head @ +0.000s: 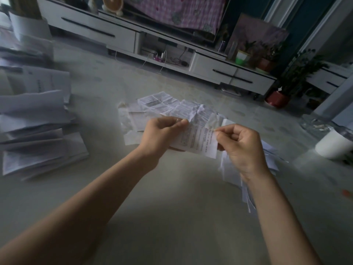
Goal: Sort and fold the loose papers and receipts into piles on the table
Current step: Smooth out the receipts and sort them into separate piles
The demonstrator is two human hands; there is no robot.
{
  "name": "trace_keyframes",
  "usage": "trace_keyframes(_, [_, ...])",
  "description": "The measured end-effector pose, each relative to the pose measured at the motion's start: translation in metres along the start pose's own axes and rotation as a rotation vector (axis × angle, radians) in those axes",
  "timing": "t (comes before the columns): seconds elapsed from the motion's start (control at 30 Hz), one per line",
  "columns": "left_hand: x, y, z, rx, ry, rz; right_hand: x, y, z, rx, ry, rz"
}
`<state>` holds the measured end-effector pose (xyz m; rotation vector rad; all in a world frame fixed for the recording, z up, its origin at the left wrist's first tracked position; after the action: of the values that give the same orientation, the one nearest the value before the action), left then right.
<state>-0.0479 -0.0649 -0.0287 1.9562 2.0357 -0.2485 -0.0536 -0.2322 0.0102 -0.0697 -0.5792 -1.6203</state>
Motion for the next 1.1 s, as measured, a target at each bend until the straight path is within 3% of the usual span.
trace_keyframes(0.13, [-0.021, -0.010, 0.005, 0.024, -0.023, 0.092, 0.024, -0.011, 0.000, -0.010, -0.019, -0.032])
trace_keyframes(0.37, [-0.056, -0.039, 0.028, 0.174, 0.142, 0.422, 0.090, -0.038, -0.009, -0.084, -0.170, -0.110])
trace_keyframes(0.5, [-0.046, -0.039, 0.030, 0.267, 0.141, 0.399, 0.130, -0.058, -0.022, -0.309, -0.170, -0.062])
trace_keyframes(0.63, [-0.046, -0.038, 0.026, 0.252, 0.111, 0.367, 0.138, -0.088, -0.049, -0.516, -0.344, 0.025])
trace_keyframes(0.83, [-0.038, -0.035, 0.023, 0.256, 0.081, 0.316, 0.140, -0.092, -0.059, -0.422, -0.828, -0.035])
trace_keyframes(1.0, [-0.023, -0.020, 0.009, 0.214, 0.022, 0.176, 0.136, -0.082, -0.009, -0.147, -0.866, -0.155])
trace_keyframes(1.1, [-0.006, -0.010, -0.001, 0.116, 0.062, 0.008, 0.102, -0.072, 0.009, 0.031, -0.738, -0.161])
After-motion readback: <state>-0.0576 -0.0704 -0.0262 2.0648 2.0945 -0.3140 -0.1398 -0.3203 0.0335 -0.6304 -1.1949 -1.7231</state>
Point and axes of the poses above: each hand's wrist, its own y-axis towards the middle knuckle, its own x-axis out of the back of the hand, z = x × y, the point moved 6 cm from there along y, towards the middle knuckle, and after that the axes turned 4 degrees about -y, right-handed, at the moved point
